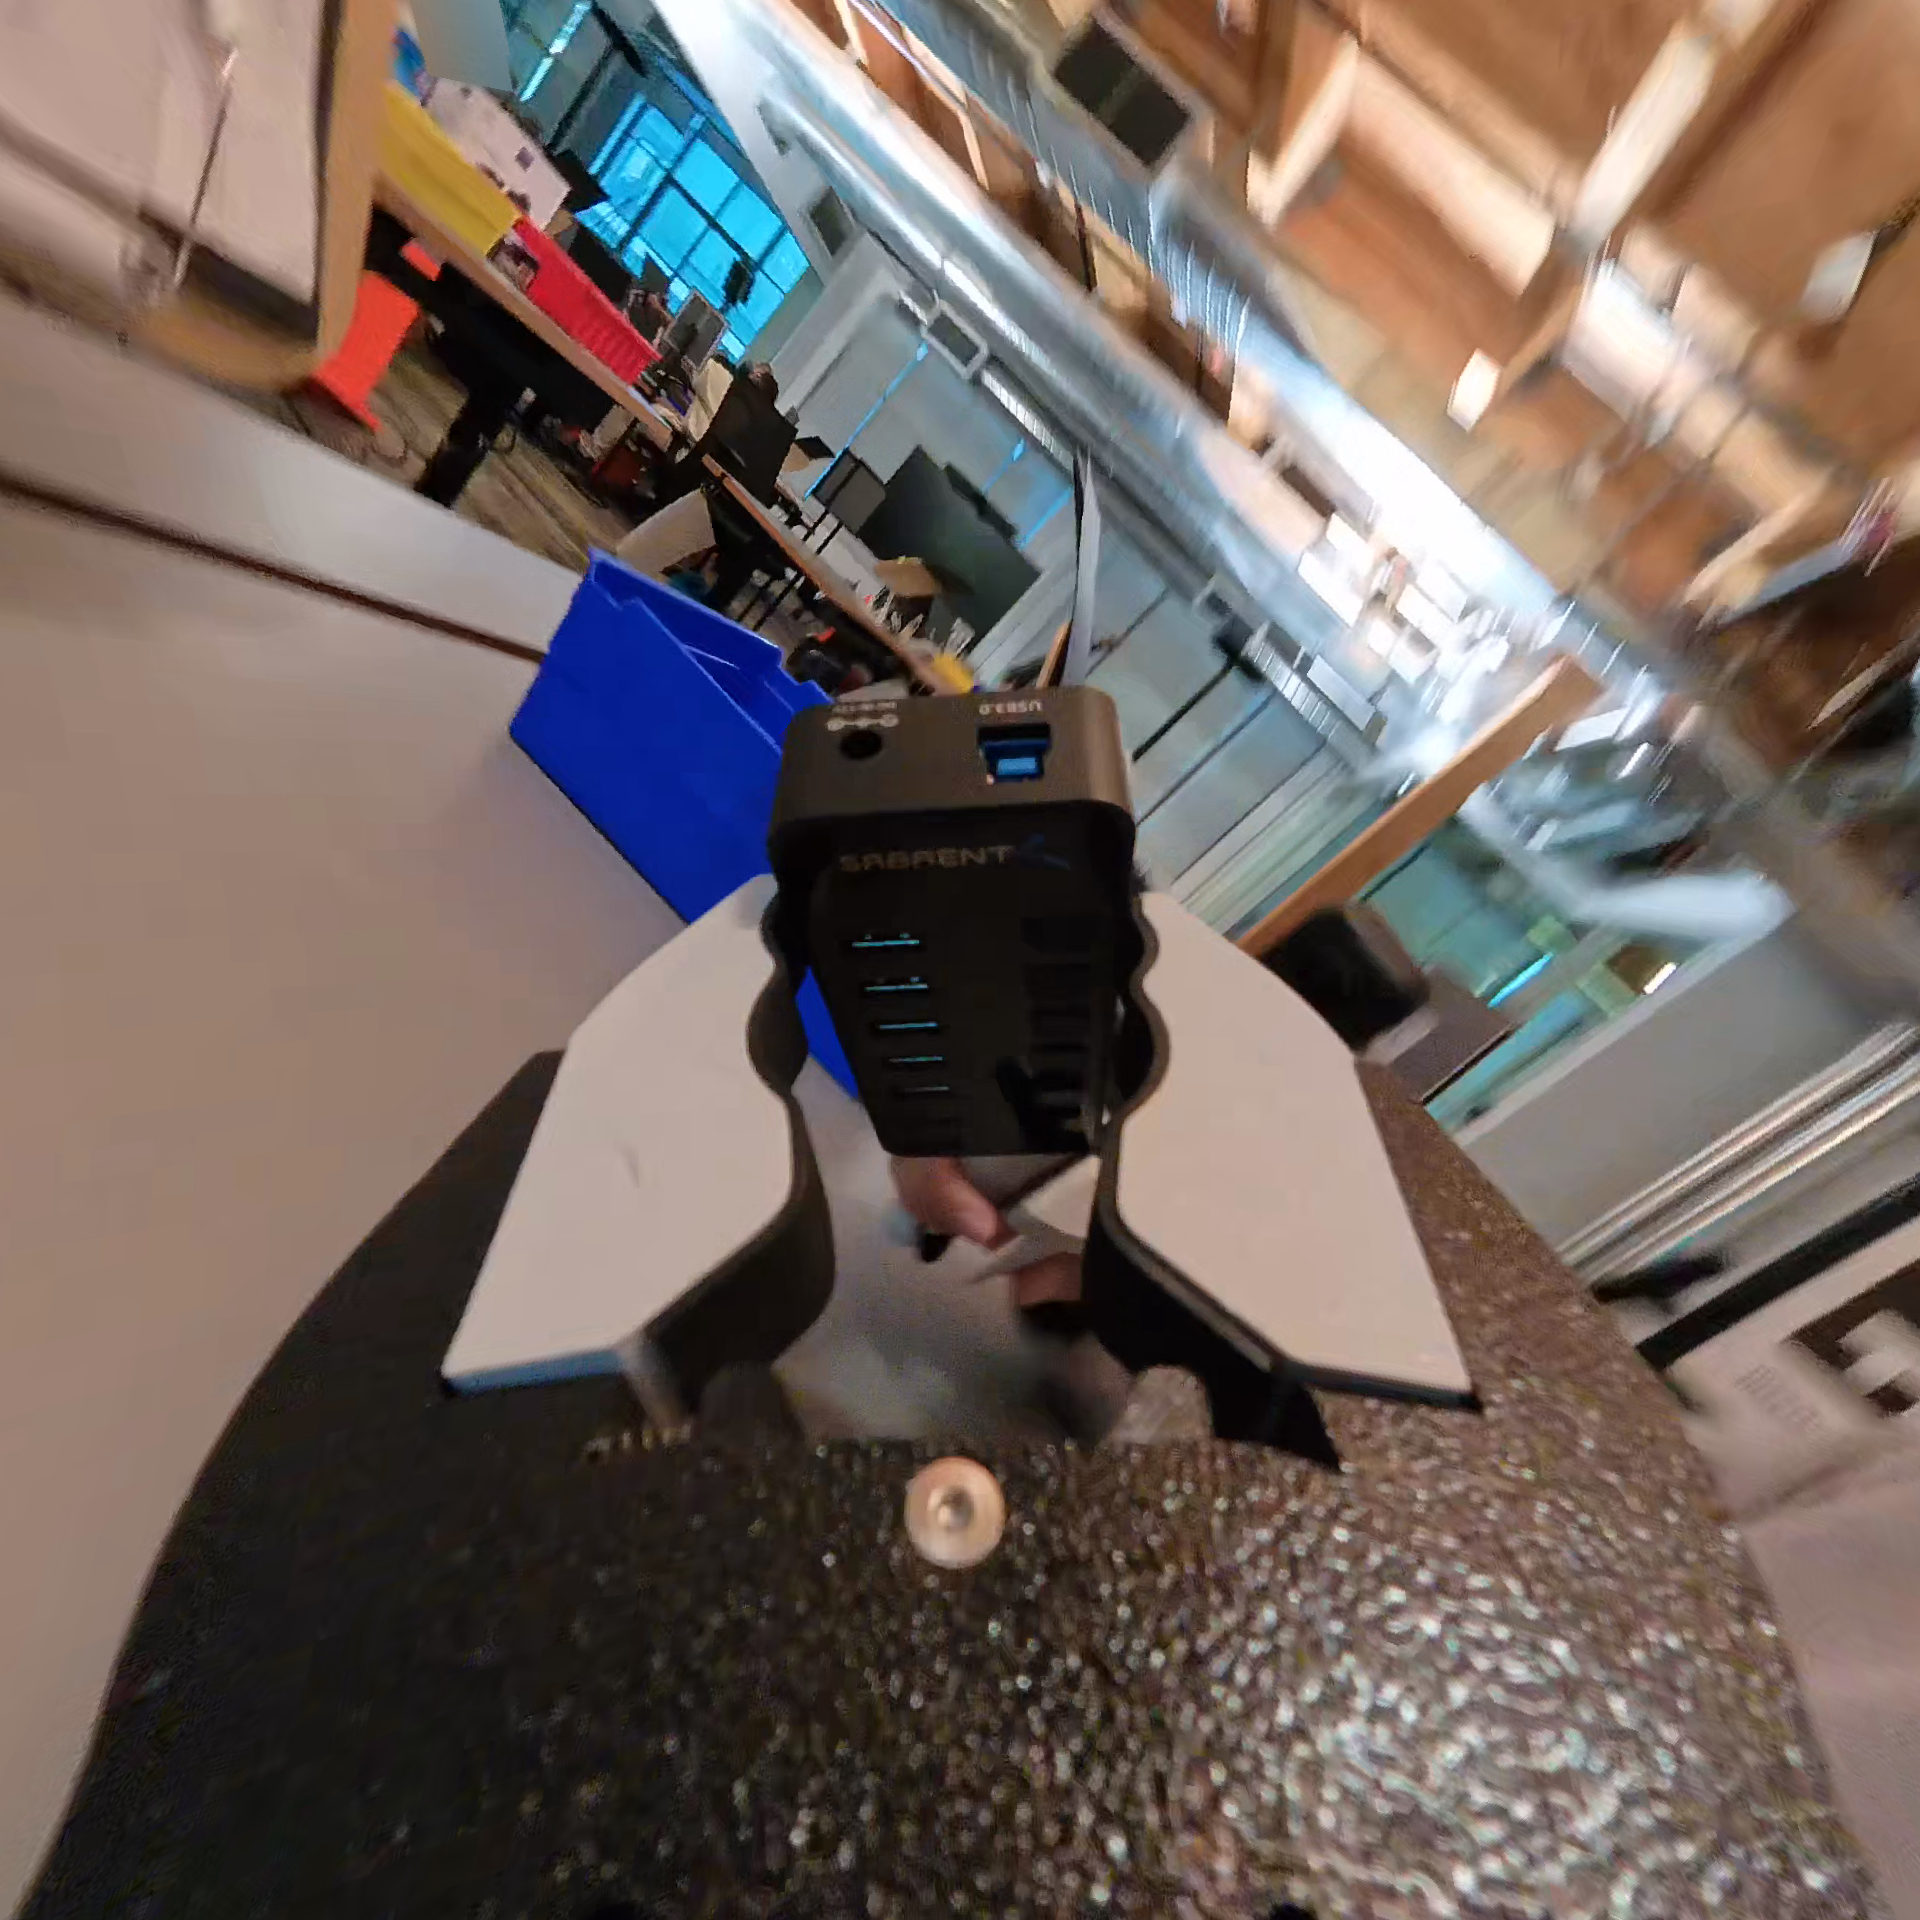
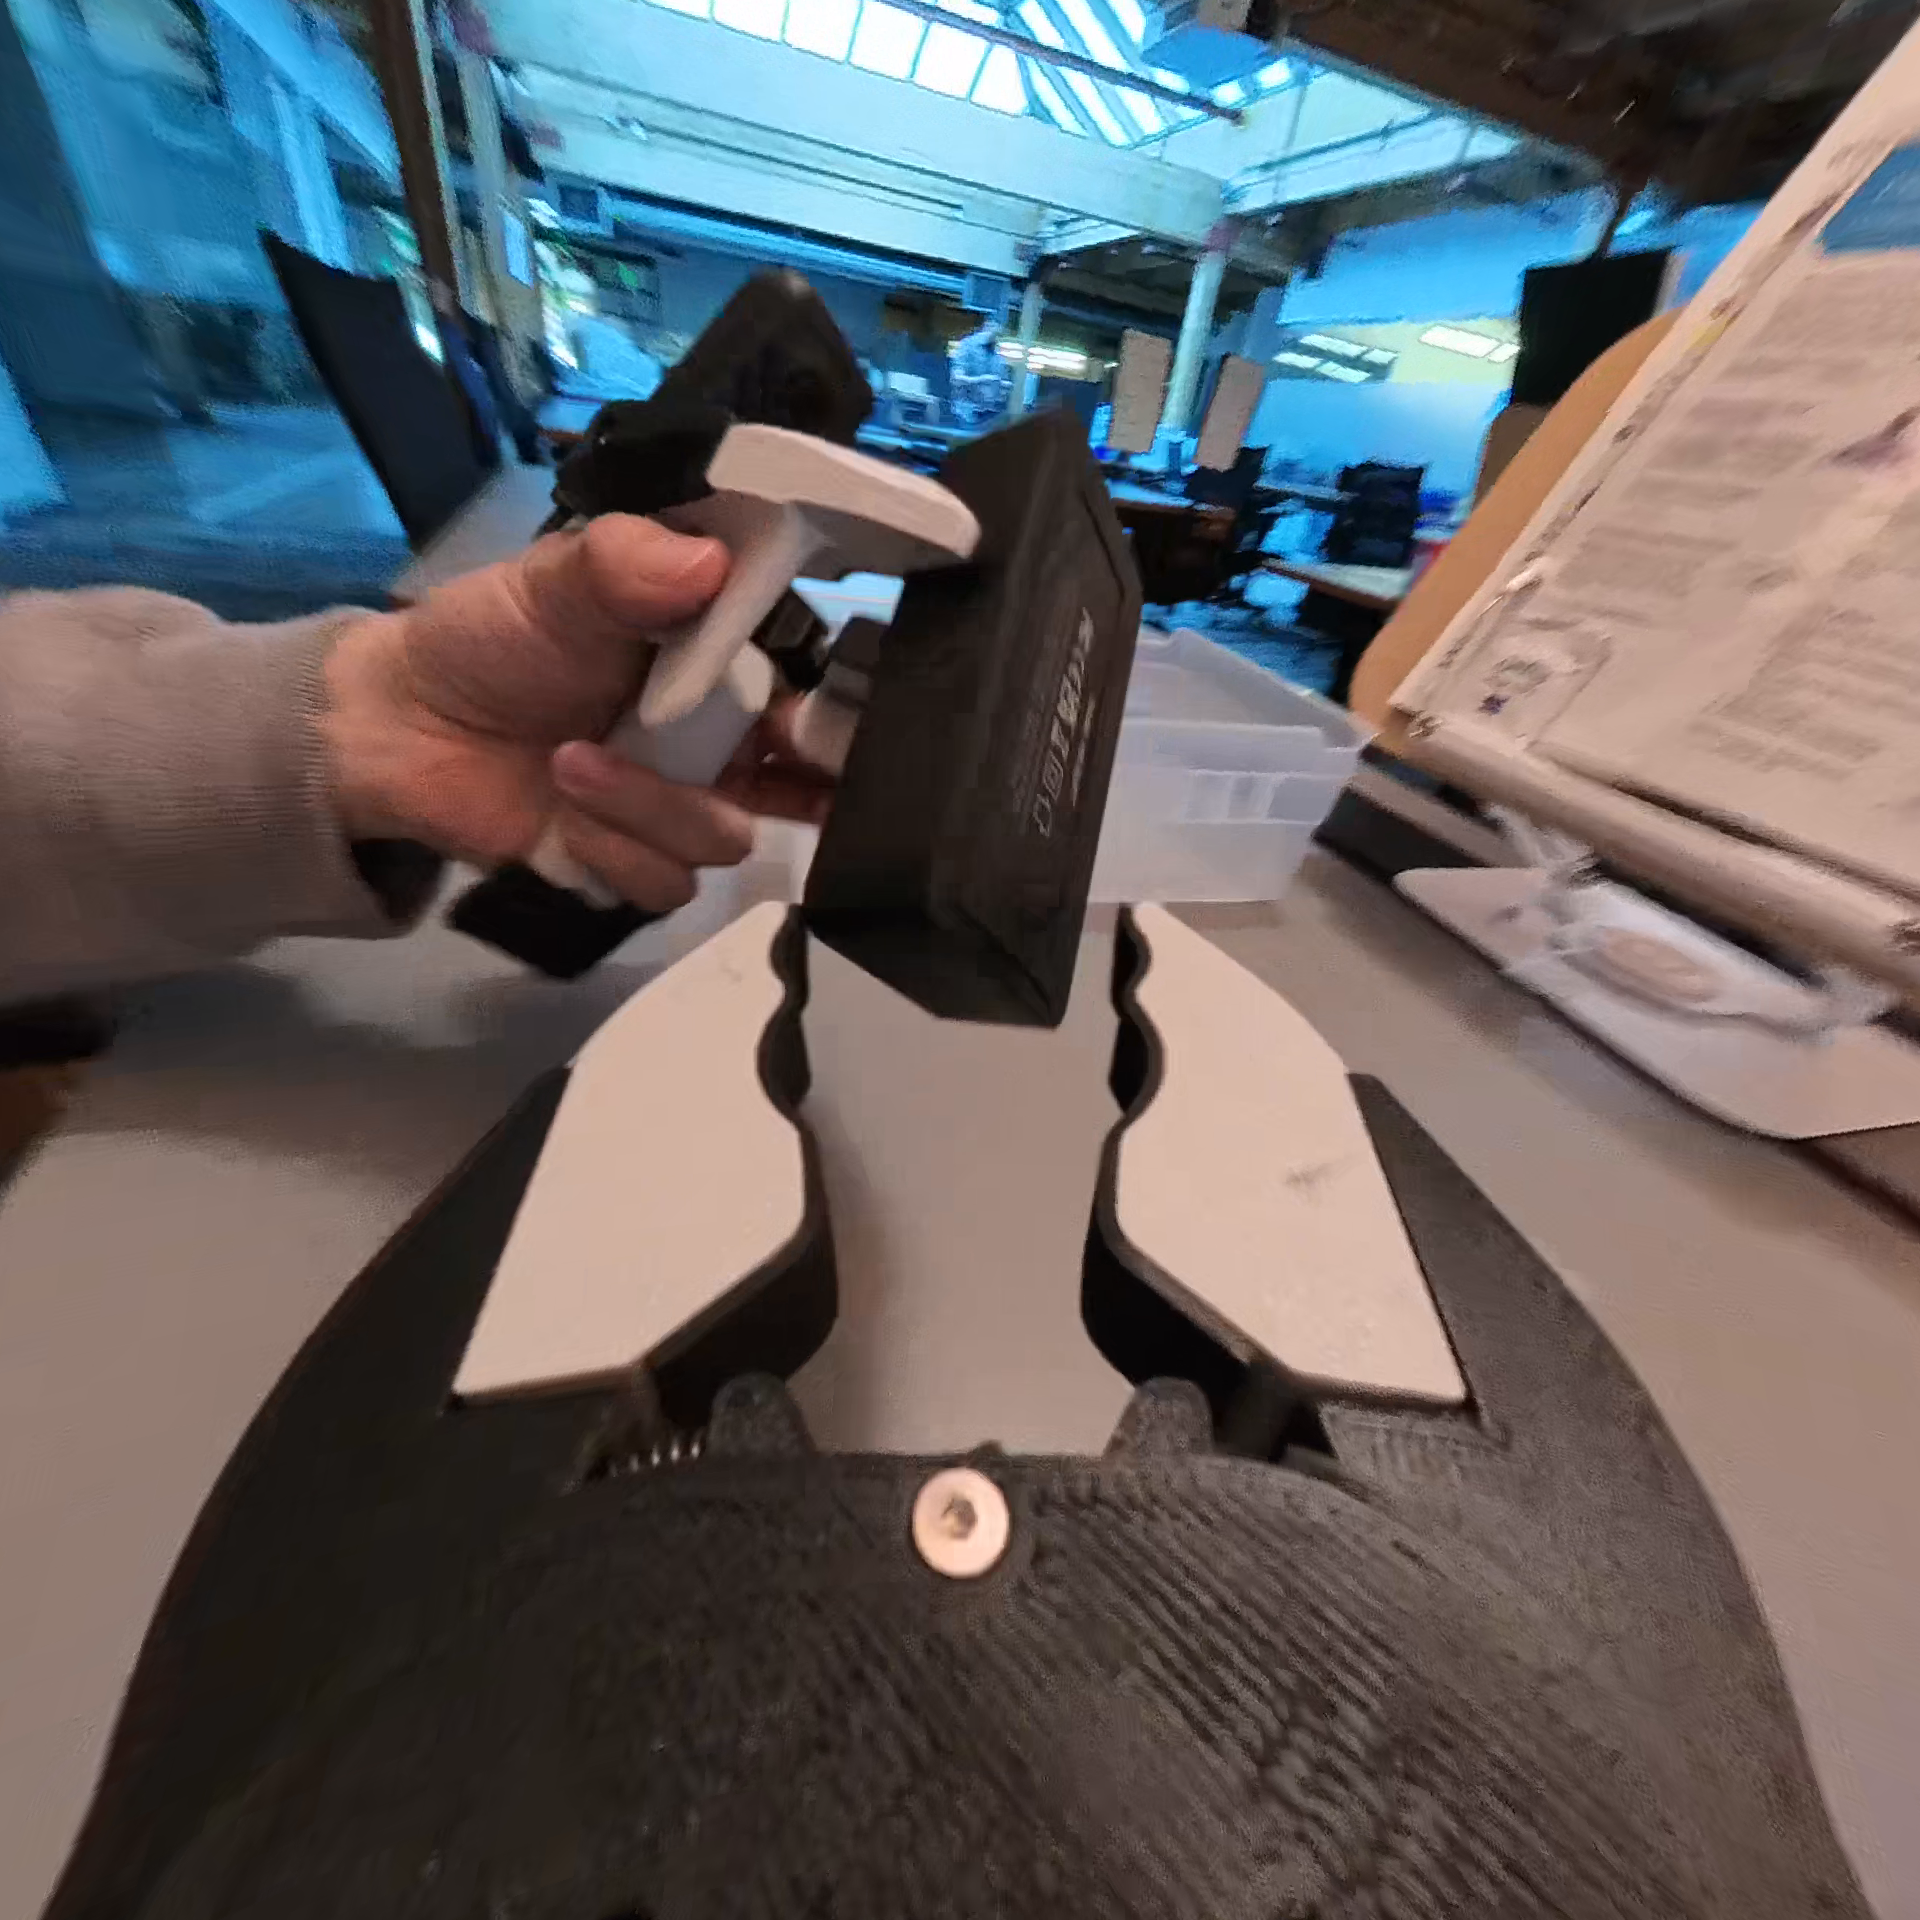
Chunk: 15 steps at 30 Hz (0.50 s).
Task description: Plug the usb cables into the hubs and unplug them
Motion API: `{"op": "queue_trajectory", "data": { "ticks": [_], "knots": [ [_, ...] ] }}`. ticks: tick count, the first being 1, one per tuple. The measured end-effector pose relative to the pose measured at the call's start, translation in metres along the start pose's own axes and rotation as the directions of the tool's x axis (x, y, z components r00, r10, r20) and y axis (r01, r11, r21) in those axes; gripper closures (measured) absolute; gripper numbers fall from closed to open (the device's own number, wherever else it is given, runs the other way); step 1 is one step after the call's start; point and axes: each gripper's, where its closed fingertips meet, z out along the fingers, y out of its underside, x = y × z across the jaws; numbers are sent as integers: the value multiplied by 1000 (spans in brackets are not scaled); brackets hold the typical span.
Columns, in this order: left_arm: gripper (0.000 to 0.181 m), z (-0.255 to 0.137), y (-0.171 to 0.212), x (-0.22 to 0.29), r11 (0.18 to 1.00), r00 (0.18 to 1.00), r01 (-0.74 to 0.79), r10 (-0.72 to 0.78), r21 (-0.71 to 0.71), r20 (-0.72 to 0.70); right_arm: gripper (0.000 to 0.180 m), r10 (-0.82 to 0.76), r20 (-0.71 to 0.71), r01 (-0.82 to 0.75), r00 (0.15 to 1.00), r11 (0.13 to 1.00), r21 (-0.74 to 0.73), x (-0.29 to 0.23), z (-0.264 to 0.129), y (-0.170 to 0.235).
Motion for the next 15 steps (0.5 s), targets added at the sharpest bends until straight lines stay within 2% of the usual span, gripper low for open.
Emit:
{"op": "queue_trajectory", "data": {
  "ticks": [2,4,6,8,11,15],
  "knots": [
    [122,-2,-1,8,971,976,-219,217,-100,-26,108,147,107,-146,983,989,-16,-6,-1,4],
    [123,-3,4,15,887,910,-415,406,-200,-86,91,273,215,-268,938,962,-52,-15,-1,8],
    [123,-2,14,21,783,826,-563,536,-265,-172,90,337,292,-329,895,941,-78,-26,1,9],
    [122,-1,26,28,707,766,-642,582,-297,-271,85,334,317,-326,887,942,-81,-34,4,9],
    [123,4,44,28,627,711,-703,612,-335,-347,84,304,315,-276,899,952,-131,-43,9,14],
    [123,9,64,30,570,675,-737,614,-362,-409,90,244,276,-199,930,963,-180,-44,11,25]
  ]
}}
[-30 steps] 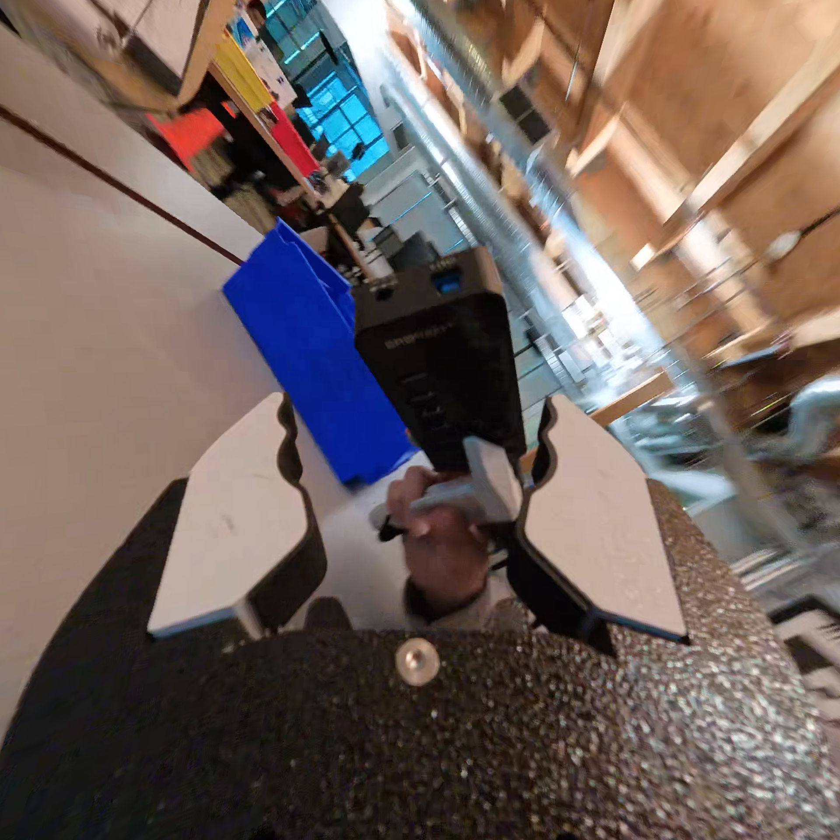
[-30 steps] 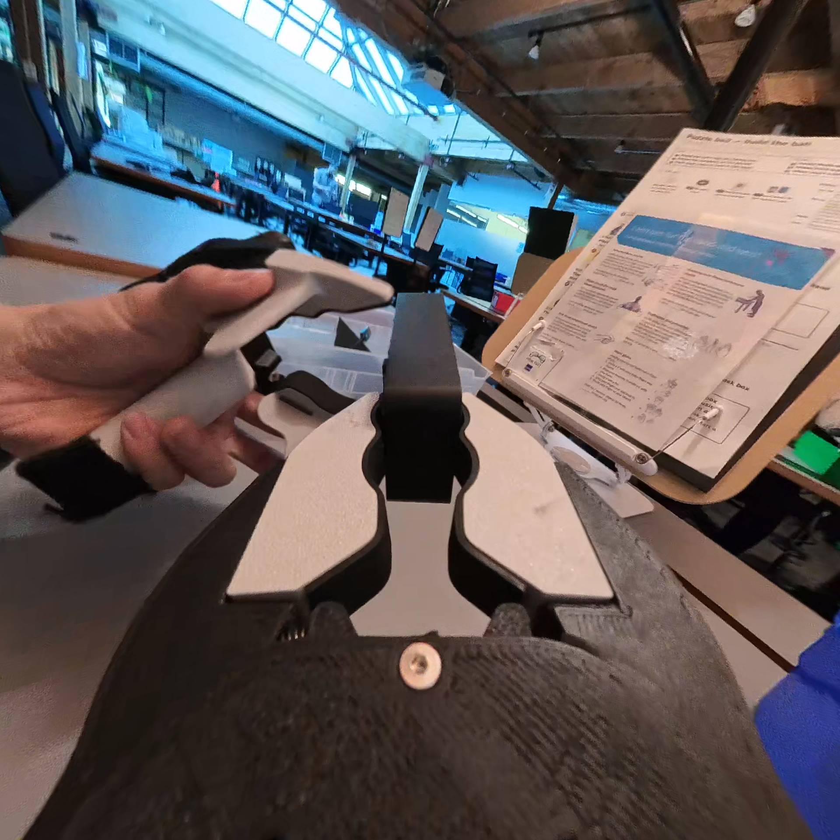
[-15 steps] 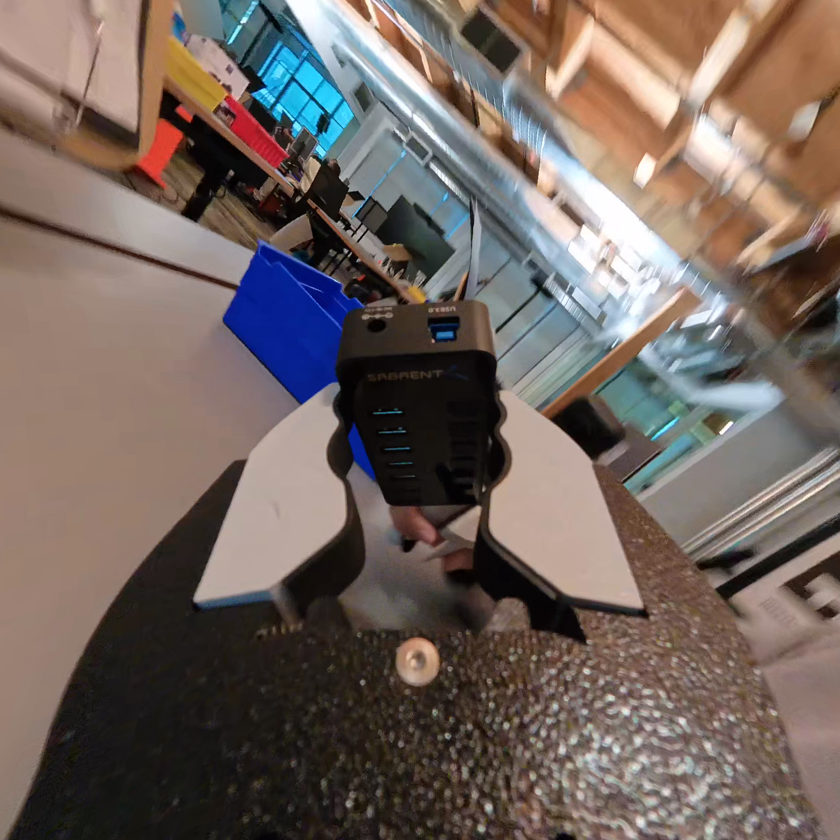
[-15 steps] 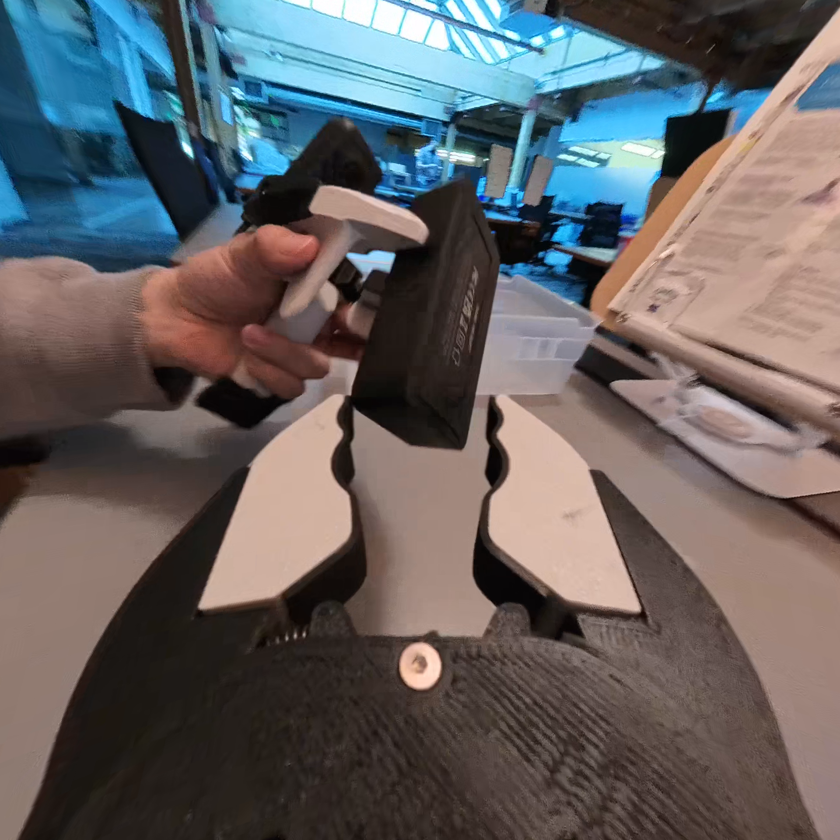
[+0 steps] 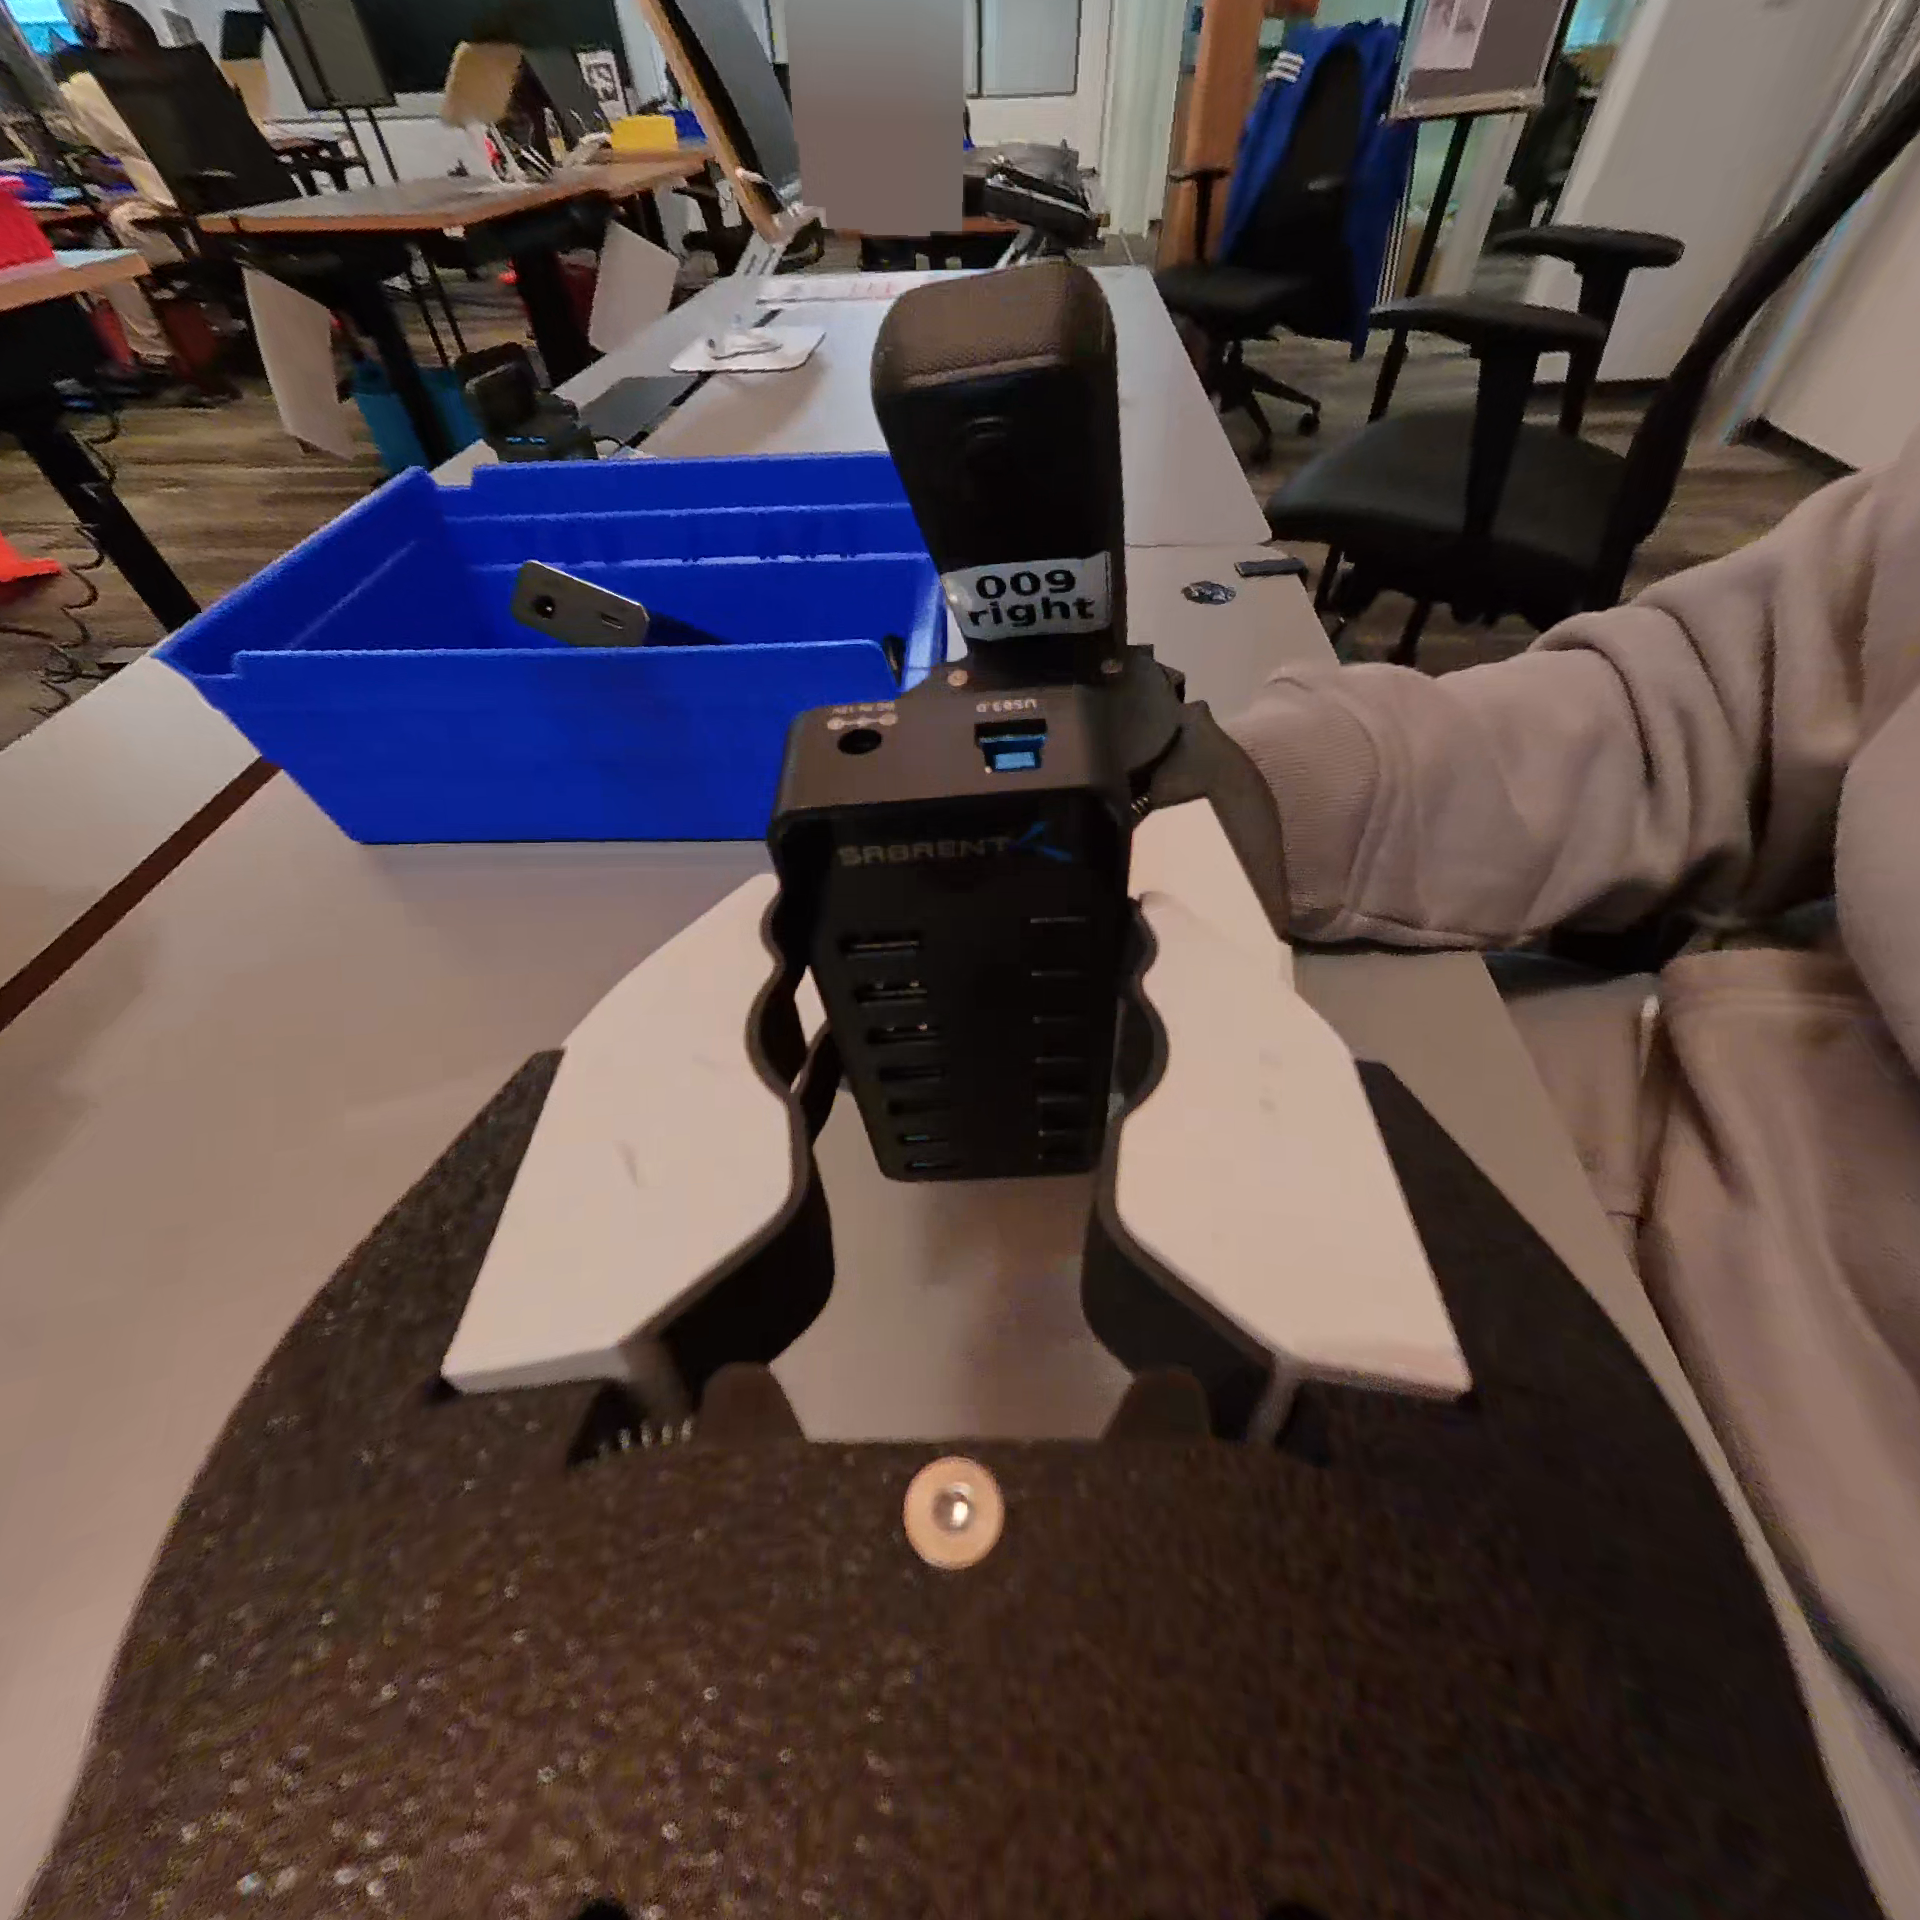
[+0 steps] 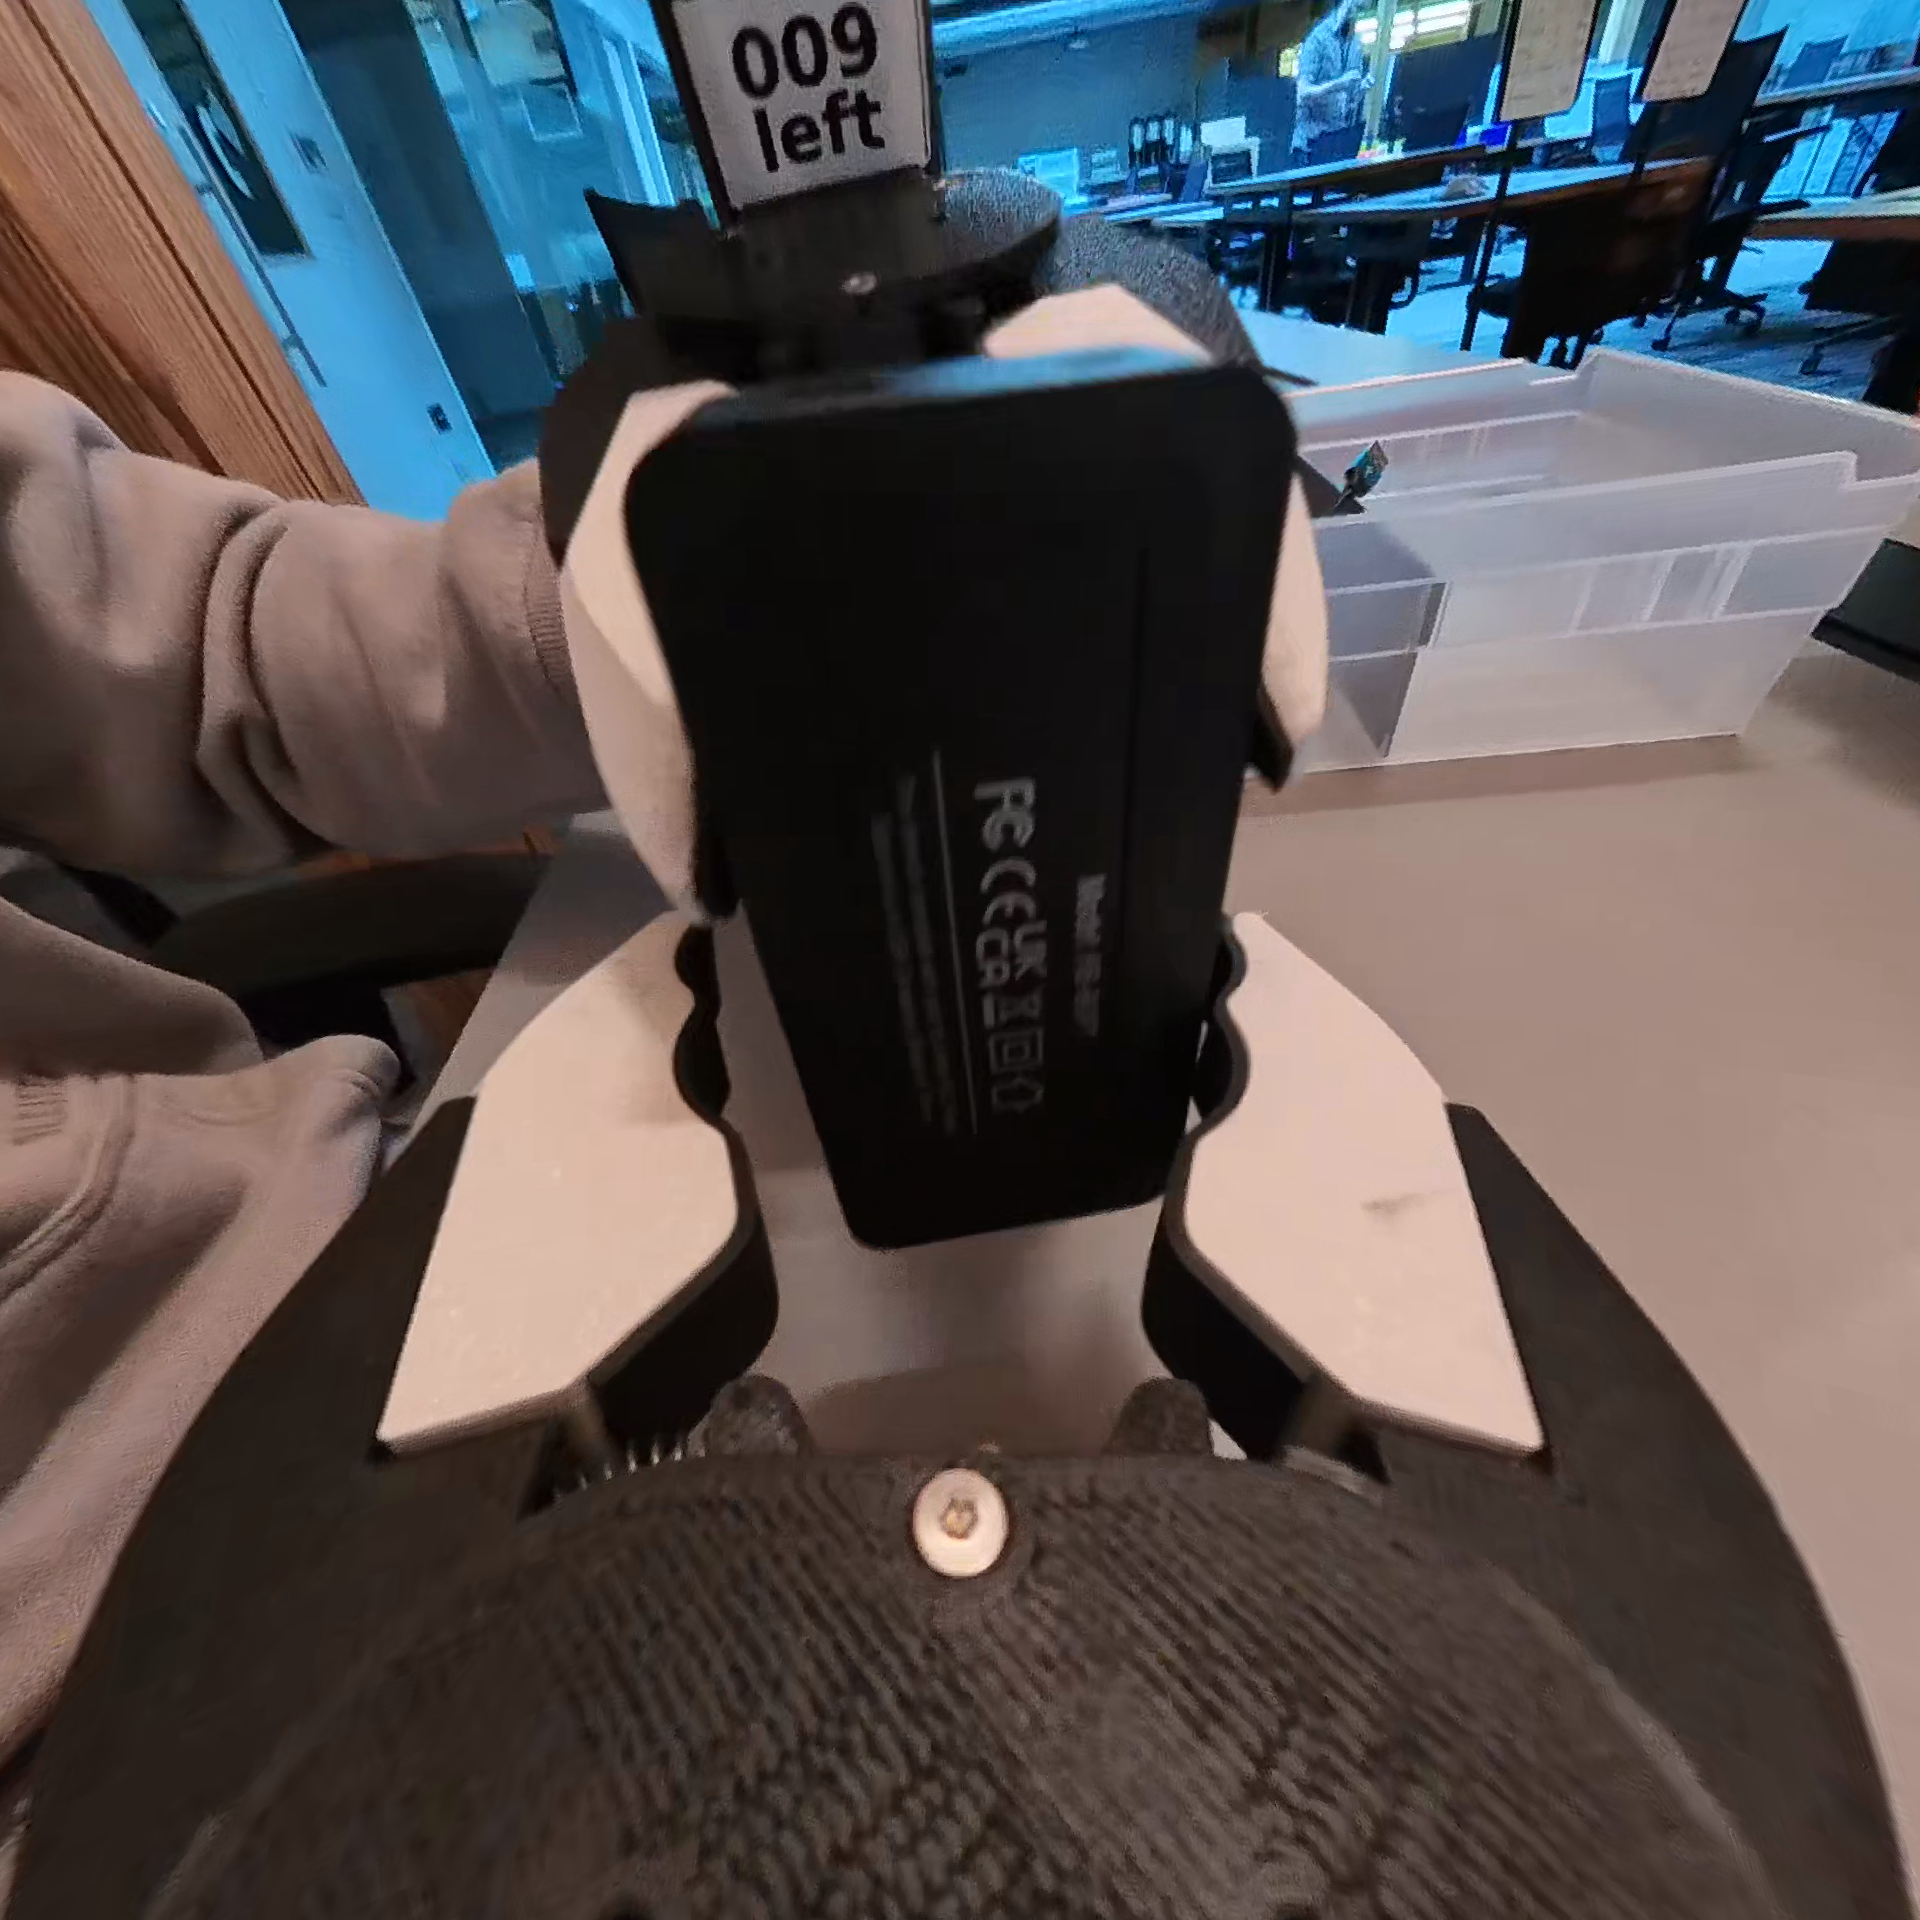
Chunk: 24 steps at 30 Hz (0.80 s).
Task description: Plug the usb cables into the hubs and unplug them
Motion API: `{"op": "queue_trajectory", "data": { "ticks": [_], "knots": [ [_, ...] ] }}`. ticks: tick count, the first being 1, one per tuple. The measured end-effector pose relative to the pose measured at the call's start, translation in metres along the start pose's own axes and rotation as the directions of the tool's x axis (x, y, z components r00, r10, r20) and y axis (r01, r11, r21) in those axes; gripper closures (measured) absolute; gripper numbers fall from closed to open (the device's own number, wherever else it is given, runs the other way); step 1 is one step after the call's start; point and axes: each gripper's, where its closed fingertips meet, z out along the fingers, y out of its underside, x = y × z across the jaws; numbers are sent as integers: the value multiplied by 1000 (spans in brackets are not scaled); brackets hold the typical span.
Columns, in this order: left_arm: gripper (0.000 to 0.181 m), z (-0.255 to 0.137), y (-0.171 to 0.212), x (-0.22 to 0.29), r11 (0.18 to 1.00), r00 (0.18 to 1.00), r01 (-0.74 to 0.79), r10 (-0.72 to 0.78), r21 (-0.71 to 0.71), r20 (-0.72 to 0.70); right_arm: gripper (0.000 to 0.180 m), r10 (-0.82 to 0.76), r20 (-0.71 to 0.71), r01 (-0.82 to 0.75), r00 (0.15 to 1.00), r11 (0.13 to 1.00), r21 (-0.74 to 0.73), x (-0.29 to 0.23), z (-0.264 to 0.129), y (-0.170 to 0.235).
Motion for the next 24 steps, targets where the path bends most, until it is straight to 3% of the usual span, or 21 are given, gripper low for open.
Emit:
{"op": "queue_trajectory", "data": {
  "ticks": [8,16,19,24],
  "knots": [
    [122,14,12,8,998,999,-19,15,-67,-50,105,-30,1,30,1000,999,-30,1,-1,5],
    [118,7,9,5,996,999,-22,25,-91,29,106,-79,-44,75,996,992,-101,5,-2,13],
    [105,1,0,4,995,998,-10,16,-102,56,106,-89,-58,82,994,990,-111,7,-2,14],
    [105,2,-2,7,974,993,-77,94,-215,68,106,-108,-71,100,992,988,-114,7,2,15]
  ]
}}
